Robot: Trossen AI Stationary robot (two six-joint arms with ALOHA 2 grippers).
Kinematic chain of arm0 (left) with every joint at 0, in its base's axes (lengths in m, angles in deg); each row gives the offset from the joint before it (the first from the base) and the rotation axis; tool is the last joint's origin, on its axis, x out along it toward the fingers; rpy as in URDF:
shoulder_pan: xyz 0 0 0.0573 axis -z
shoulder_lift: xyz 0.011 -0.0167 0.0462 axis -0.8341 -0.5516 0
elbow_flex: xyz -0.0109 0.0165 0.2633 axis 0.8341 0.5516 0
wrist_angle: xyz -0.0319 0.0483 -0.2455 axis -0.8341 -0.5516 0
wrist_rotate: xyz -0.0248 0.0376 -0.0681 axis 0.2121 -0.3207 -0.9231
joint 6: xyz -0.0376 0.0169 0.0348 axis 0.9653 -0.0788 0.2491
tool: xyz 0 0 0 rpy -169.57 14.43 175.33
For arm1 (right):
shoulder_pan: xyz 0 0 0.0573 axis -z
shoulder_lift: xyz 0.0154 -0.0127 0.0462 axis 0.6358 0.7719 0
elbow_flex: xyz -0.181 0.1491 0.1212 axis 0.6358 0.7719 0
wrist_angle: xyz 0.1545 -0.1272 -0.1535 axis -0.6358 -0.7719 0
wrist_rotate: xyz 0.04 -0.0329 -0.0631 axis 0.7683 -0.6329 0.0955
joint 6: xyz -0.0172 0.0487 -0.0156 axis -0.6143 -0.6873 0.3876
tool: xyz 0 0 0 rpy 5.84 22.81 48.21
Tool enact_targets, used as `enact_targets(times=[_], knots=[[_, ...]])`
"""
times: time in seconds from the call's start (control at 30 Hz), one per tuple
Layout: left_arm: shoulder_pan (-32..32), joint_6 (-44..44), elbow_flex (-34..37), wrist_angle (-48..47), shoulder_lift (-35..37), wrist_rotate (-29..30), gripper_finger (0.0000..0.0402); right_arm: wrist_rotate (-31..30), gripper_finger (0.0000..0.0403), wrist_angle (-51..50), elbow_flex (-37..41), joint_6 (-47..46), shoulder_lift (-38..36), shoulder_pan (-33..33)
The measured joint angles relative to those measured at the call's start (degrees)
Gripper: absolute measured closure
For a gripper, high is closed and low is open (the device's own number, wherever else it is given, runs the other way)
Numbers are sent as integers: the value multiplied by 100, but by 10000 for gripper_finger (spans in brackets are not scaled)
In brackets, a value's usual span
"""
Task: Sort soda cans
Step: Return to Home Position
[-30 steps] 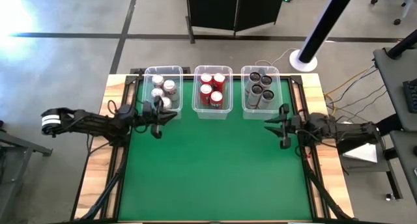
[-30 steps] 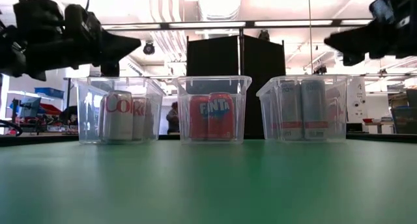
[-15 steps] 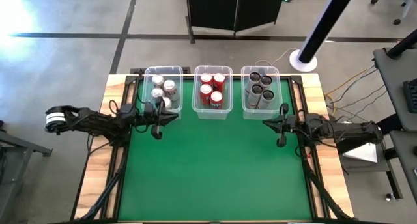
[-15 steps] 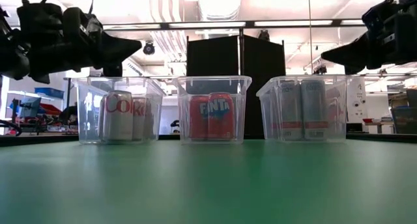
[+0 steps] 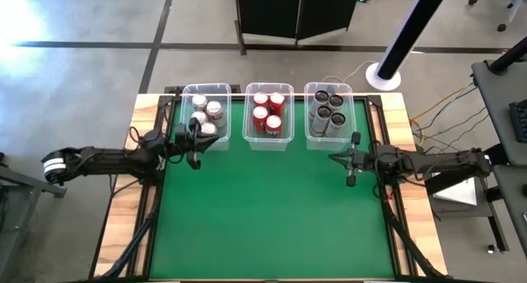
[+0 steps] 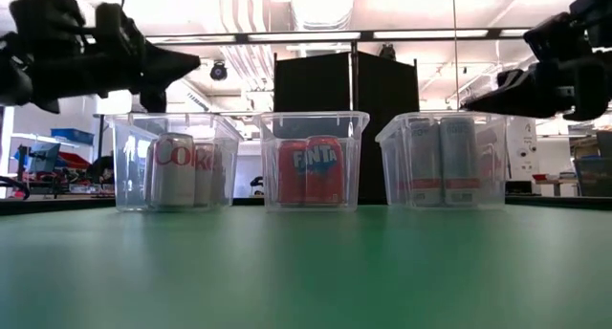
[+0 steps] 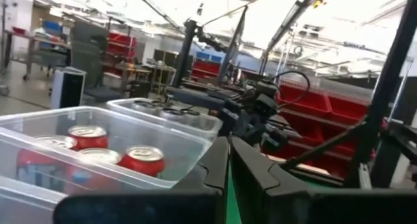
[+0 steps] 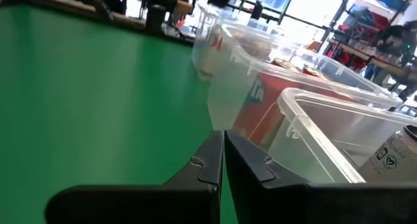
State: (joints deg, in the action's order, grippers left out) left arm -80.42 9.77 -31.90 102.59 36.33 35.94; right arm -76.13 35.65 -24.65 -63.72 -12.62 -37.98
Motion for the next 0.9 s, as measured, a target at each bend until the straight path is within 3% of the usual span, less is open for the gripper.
enact_targets(times=[0.07,0.3,0.37,0.57,0.7,0.83,0.9], knots=[[464,-174,-4,-461,389,470,402,3,390,-22,4,208,53,0],[2950,-1171,-4,-2031,1343,3354,401,89,390,-61,9,1441,80,0],[3416,-1351,-4,-2333,1590,3695,401,85,390,-53,11,1451,90,0],[3266,-983,-4,-3971,2499,3331,401,55,390,-38,11,1077,88,0],[2922,-1105,-4,-4596,3296,2020,401,44,390,20,11,681,79,0],[2648,-1160,-4,-5963,4237,1784,401,46,390,-28,11,1086,80,0],[2620,-1224,-4,-6073,4617,1530,401,45,390,-26,11,1463,82,0]])
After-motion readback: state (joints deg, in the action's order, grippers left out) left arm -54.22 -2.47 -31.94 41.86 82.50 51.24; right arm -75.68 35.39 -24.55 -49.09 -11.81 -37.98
